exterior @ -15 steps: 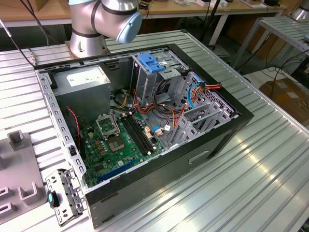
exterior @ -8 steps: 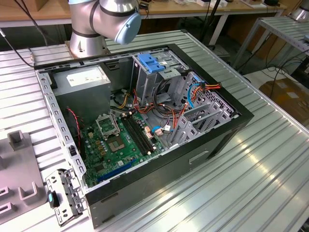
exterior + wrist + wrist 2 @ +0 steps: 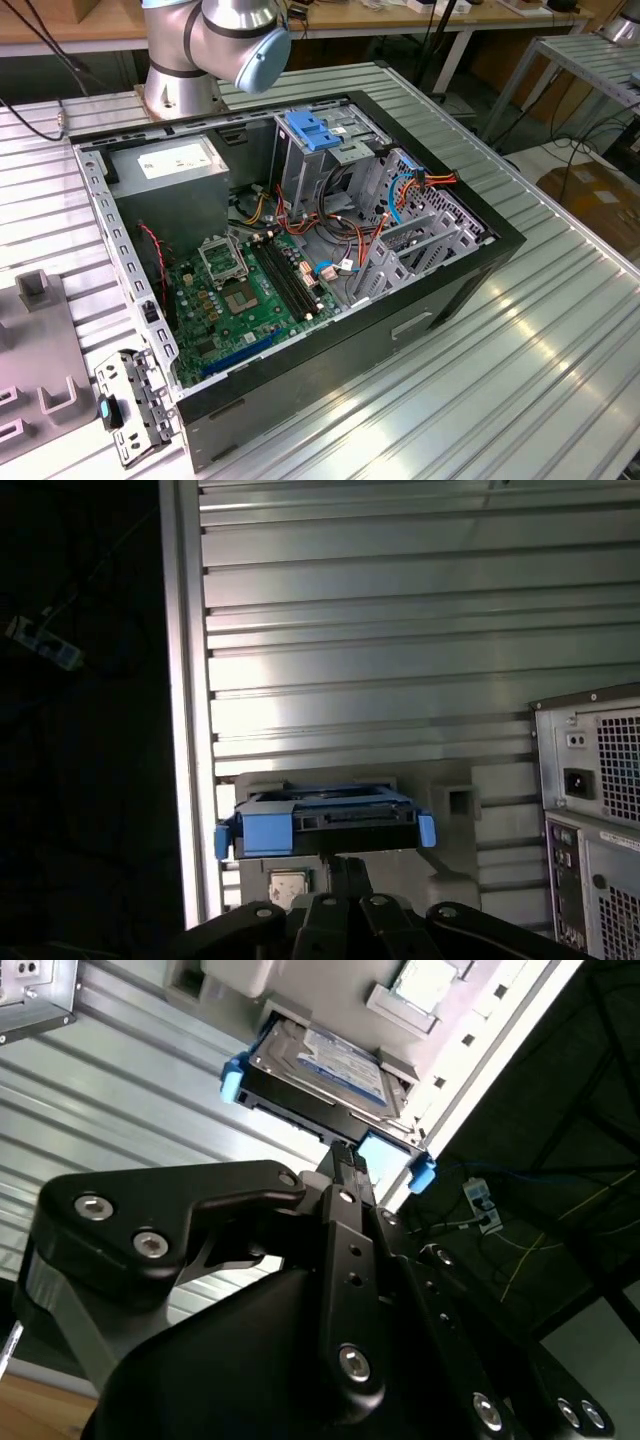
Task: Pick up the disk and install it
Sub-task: 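Reach for the disk, then pick up the disk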
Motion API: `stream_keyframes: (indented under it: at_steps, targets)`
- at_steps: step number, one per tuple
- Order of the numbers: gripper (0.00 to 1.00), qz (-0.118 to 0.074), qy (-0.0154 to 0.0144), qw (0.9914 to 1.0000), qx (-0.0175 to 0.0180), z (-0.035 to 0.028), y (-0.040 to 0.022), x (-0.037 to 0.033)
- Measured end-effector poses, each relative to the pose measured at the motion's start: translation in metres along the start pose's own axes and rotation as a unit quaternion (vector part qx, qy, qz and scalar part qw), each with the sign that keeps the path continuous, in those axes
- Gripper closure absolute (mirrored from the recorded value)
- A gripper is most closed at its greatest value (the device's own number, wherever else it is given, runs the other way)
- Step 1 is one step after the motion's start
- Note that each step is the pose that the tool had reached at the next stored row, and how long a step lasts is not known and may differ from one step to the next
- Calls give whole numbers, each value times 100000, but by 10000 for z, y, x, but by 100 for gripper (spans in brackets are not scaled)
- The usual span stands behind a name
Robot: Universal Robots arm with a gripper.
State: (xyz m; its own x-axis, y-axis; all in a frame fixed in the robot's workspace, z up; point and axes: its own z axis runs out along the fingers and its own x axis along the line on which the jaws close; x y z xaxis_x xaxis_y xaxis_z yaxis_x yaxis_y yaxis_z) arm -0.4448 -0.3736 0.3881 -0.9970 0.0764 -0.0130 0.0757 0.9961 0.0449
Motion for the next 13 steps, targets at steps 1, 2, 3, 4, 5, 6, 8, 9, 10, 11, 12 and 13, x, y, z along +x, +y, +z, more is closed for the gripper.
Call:
stream_keyframes:
  at_steps: [1,2,3,4,5,6,8,9,10,11,12,13]
  targets:
    - [89,-4,21,100000,-3,4,0,91]
    - [89,3,64,100000,6,5,-4,148]
    - [89,8,98,100000,6,5,-6,173]
    - [89,7,114,100000,6,7,-7,179]
    - [89,1,118,100000,8,6,-7,180]
    - [89,-3,120,100000,8,6,-7,180]
    - [89,7,121,100000,8,6,-7,184]
    - [89,6,121,100000,7,6,-7,185]
    - [89,4,119,100000,8,6,-7,185]
    - [89,4,119,100000,8,6,-7,185]
    - [89,7,120,100000,7,6,-7,185]
    - [89,7,121,100000,8,6,-7,186]
